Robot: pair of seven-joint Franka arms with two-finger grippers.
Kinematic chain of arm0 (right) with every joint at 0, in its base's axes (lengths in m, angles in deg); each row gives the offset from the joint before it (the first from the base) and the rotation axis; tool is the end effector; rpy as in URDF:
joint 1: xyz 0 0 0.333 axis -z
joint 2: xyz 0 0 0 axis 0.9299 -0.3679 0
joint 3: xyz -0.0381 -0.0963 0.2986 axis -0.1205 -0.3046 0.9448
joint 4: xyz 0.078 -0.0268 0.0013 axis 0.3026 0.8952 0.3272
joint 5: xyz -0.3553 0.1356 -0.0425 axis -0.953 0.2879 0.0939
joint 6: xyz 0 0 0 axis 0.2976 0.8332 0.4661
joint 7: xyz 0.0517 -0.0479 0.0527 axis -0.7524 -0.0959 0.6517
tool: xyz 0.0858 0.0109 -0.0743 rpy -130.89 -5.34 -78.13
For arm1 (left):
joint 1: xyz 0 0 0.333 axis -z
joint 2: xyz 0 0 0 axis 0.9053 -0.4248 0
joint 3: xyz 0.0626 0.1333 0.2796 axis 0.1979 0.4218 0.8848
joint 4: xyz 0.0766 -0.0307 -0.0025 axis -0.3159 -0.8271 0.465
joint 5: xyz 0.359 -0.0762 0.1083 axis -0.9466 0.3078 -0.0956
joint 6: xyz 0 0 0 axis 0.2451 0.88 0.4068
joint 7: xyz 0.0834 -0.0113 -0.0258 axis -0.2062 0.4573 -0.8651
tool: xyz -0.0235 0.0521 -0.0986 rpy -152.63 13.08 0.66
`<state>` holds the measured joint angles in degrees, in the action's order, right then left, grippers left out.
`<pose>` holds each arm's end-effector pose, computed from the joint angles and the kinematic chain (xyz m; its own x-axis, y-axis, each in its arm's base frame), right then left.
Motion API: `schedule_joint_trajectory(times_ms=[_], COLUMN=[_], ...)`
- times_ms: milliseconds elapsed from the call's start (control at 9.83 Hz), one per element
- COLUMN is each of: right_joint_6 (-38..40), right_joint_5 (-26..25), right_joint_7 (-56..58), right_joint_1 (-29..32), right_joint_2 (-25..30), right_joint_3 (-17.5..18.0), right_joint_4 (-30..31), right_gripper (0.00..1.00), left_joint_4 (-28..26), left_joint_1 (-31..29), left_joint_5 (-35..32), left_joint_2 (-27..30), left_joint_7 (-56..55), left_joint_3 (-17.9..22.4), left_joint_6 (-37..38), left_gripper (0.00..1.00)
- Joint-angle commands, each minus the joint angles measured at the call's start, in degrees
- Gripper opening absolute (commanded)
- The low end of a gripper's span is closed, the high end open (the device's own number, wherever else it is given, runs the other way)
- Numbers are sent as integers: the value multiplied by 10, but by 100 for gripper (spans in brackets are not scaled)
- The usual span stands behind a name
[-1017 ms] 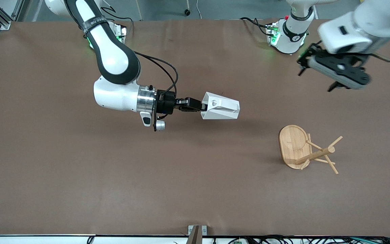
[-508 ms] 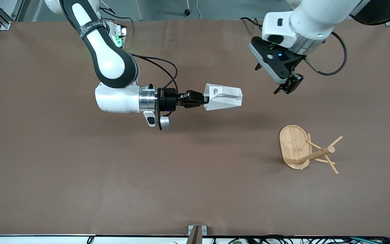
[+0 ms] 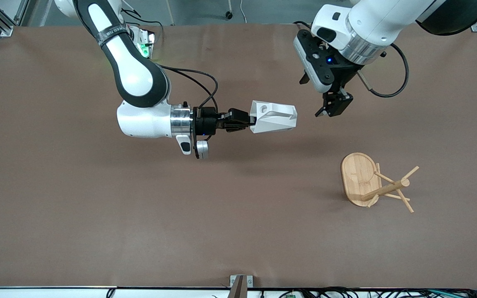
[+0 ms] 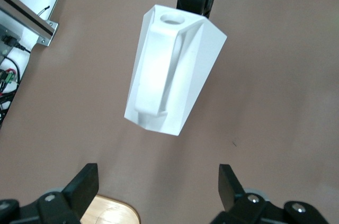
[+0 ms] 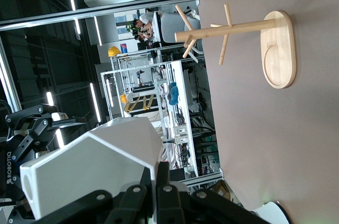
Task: Hang cup on rack
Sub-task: 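Hold the cup with the right gripper while the left gripper reaches it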
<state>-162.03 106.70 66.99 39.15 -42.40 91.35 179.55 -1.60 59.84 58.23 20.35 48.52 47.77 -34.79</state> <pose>0.5483 0.4163 0.4213 0.9896 0.0272 -0.1413 -0.1367 -0.1277 -0.9823 0.5047 -0.3146 0.6314 0.3051 -0.9156 0.2620 -0.9507 -0.3087 0.0284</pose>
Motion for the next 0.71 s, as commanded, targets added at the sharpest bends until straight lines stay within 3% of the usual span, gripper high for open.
schedule_joint_trajectory(times_ms=[0,610], right_joint_6=[4,4], right_joint_5=[16,16], right_joint_7=[14,14], right_joint_1=[11,10], right_joint_2=[-3,-3], right_joint_3=[12,12], right_joint_4=[-2,-2], right_gripper=[1,2], left_joint_4=[5,22], left_joint_1=[13,38], left_joint_5=[0,-36], left_joint_2=[-27,-68], left_joint_7=[12,49], left_joint_3=[-8,-9], left_joint_6=[-13,-39], left_gripper=[100,99])
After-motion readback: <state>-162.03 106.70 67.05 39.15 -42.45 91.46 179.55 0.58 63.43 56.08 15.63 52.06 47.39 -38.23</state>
